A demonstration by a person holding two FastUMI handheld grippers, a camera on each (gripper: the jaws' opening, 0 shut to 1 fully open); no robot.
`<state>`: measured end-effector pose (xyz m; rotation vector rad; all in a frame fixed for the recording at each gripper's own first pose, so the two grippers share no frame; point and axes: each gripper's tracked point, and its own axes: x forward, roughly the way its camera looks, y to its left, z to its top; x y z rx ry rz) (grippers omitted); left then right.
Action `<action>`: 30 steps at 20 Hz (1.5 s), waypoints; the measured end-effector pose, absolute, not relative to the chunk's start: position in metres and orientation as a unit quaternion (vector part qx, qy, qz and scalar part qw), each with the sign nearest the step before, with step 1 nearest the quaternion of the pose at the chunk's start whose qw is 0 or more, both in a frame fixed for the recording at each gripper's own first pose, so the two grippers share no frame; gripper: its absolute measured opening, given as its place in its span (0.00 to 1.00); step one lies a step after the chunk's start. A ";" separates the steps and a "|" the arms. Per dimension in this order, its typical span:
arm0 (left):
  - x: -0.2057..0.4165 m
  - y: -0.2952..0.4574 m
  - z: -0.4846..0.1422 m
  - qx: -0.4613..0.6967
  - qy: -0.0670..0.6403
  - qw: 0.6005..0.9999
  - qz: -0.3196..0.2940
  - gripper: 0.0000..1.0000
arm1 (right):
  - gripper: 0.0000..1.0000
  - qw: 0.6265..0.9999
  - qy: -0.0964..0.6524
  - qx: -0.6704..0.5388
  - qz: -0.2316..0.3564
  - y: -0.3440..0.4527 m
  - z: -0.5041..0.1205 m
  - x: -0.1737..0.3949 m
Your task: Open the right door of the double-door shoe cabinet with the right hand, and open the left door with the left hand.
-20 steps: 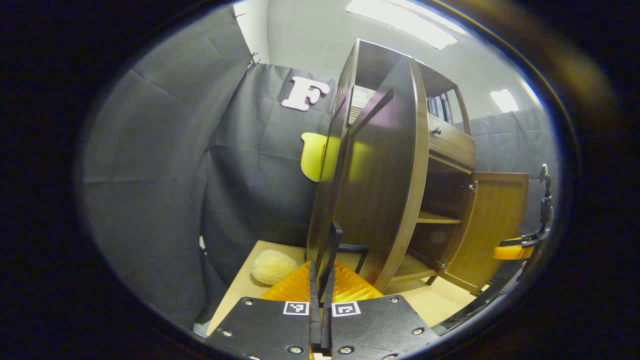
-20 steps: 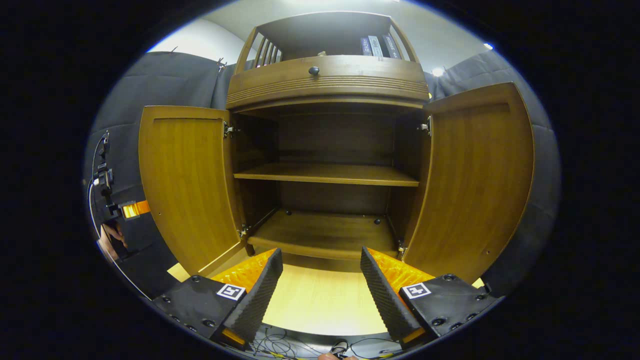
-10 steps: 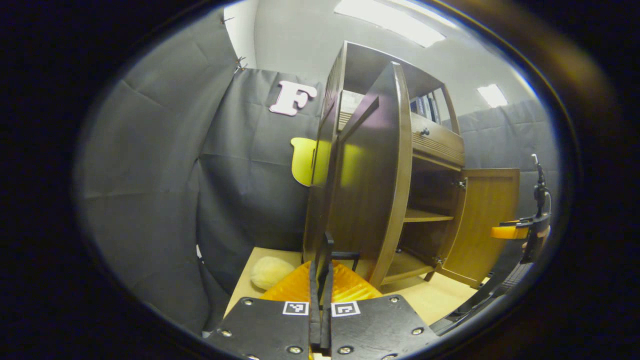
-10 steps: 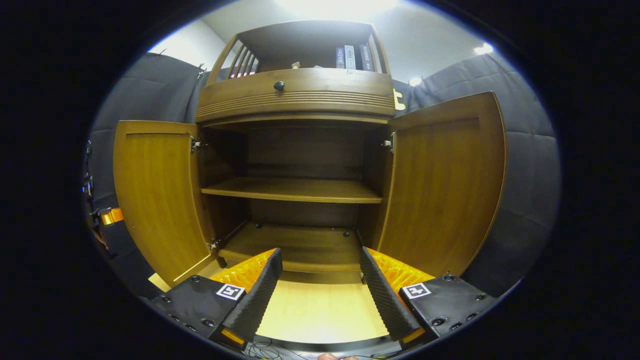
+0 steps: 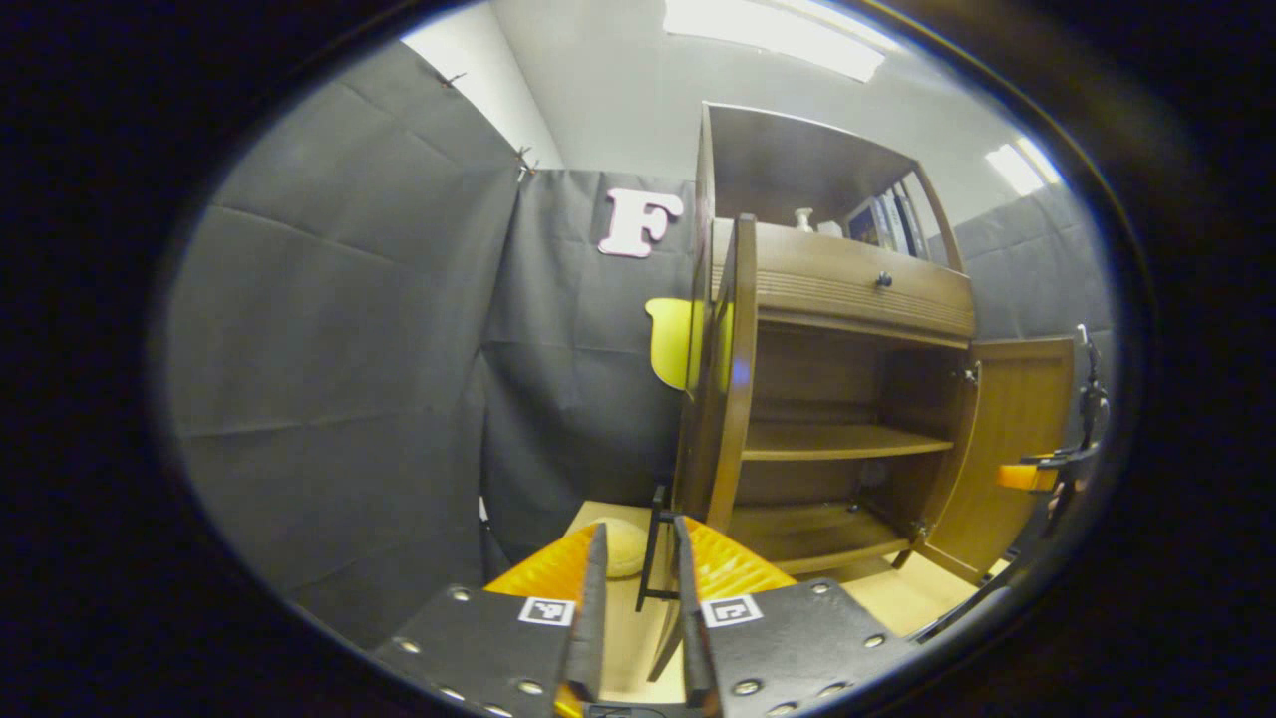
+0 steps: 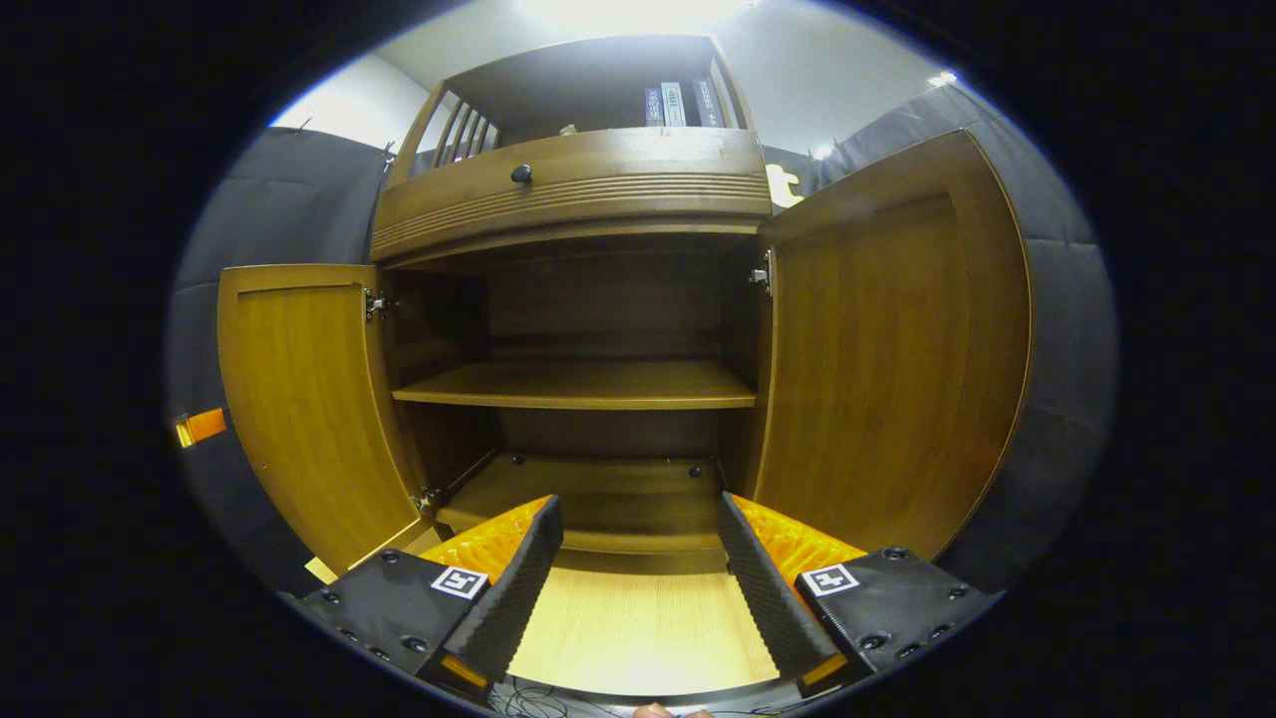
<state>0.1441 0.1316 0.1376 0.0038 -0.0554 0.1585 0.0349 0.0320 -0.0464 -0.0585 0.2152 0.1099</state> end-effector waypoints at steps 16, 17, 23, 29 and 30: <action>0.154 -0.044 0.127 -0.023 -0.024 0.999 0.033 1.00 | 0.93 0.986 0.116 -0.017 0.120 0.020 -0.044 0.013; 0.161 -0.054 0.128 -0.022 -0.023 0.999 0.024 1.00 | 0.93 0.986 0.118 -0.016 0.120 0.018 -0.045 0.011; 0.189 -0.116 0.136 0.000 -0.027 0.999 -0.031 1.00 | 0.93 0.985 0.124 -0.001 0.117 0.017 -0.050 0.003; 0.185 -0.134 0.102 0.015 0.017 0.999 -0.040 1.00 | 0.93 0.985 0.127 -0.001 0.117 0.023 -0.058 -0.003; 0.185 -0.134 0.098 0.019 0.022 0.999 -0.042 1.00 | 0.93 0.985 0.129 -0.002 0.117 0.024 -0.058 -0.004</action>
